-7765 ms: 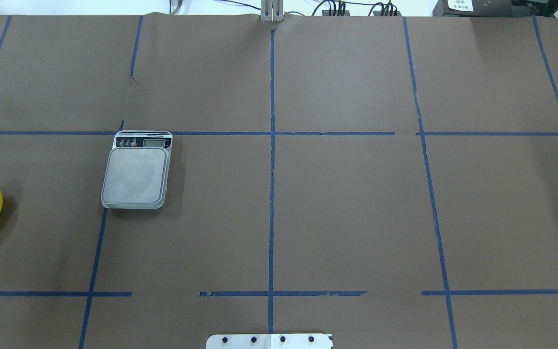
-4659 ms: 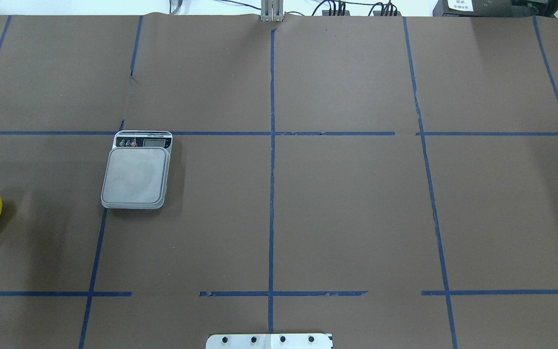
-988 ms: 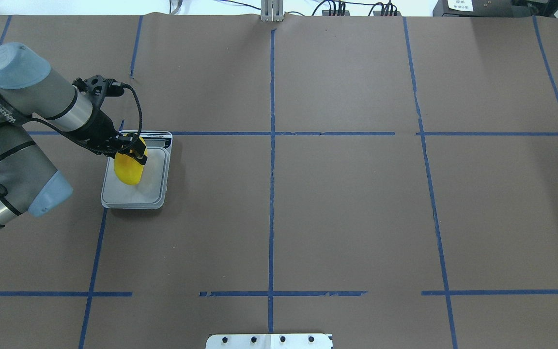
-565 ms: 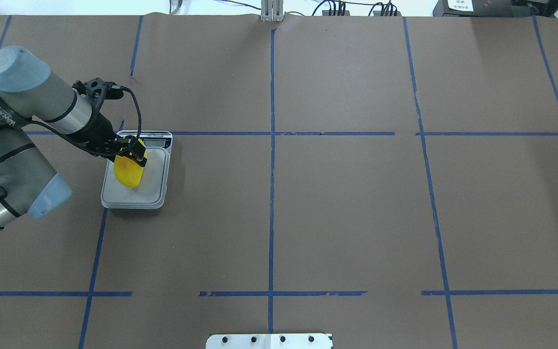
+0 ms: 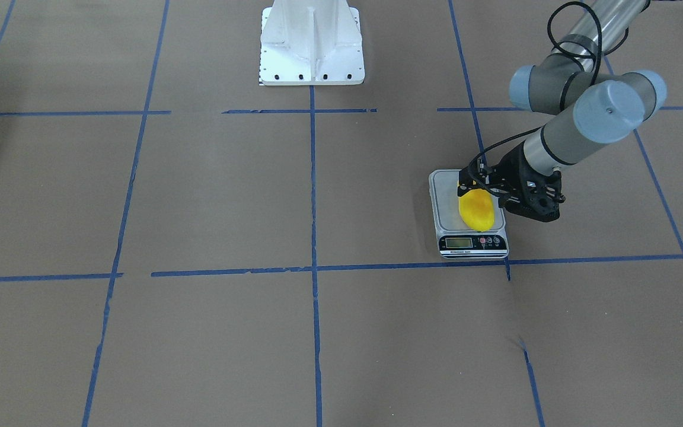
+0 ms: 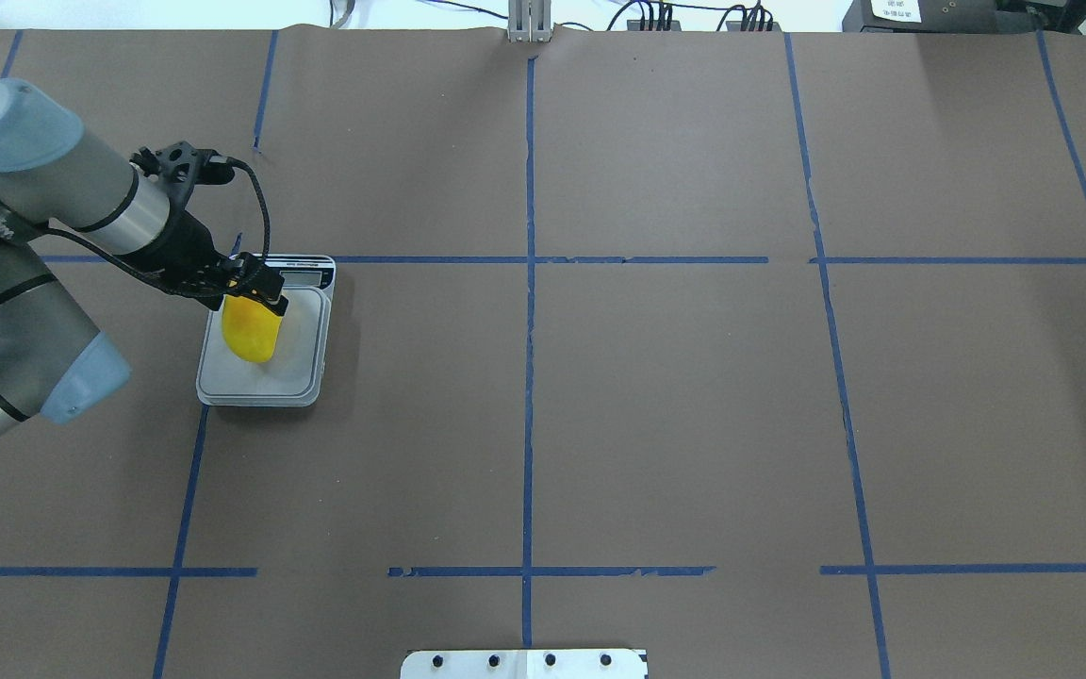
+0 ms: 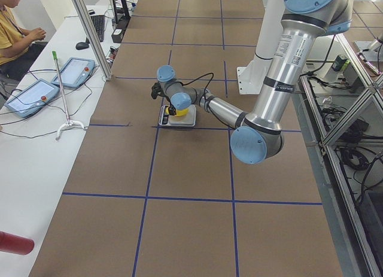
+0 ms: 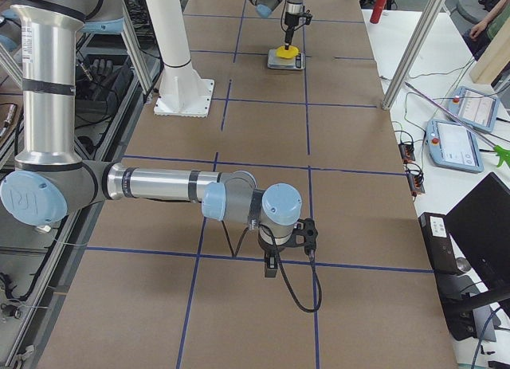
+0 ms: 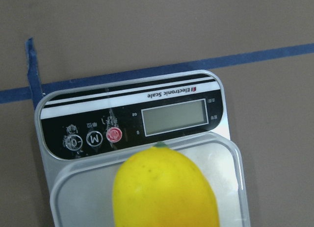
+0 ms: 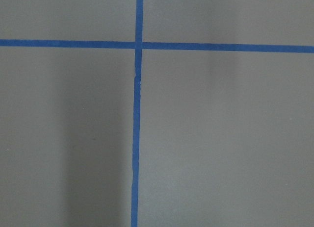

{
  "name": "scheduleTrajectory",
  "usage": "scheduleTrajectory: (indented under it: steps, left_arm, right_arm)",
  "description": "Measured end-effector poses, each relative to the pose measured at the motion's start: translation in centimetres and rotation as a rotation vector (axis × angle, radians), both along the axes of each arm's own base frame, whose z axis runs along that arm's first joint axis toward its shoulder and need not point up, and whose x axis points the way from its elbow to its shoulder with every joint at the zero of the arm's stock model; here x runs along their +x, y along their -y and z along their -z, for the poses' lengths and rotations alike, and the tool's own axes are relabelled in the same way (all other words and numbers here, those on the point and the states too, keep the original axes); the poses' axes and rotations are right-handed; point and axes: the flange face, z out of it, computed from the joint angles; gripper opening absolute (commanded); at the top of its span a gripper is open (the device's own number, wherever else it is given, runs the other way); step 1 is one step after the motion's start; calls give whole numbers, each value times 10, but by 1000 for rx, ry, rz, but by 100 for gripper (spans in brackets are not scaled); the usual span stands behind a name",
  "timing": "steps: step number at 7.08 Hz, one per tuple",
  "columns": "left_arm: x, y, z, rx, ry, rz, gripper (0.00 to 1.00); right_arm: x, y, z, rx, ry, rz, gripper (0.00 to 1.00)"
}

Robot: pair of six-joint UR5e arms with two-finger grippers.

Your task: Weigh mango

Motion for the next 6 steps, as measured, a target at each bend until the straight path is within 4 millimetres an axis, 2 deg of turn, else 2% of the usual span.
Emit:
scheduleTrajectory:
  steps: [1, 3, 4, 5, 6]
  left_arm:
    - [-53, 6, -28, 51, 25, 23, 100]
    - [-178, -5, -122, 164, 132, 14, 100]
    - [-243, -11, -161, 163, 198, 7, 100]
    - [-304, -15, -186, 95, 250, 16, 100]
    - [-355, -20, -200, 21, 276, 42, 100]
  right_arm:
    - [0, 0, 0, 0, 0, 0, 100]
    - [0, 0, 0, 0, 0, 0, 100]
    - [0, 0, 0, 0, 0, 0, 100]
    - [0, 0, 0, 0, 0, 0, 100]
    - [0, 0, 0, 0, 0, 0, 100]
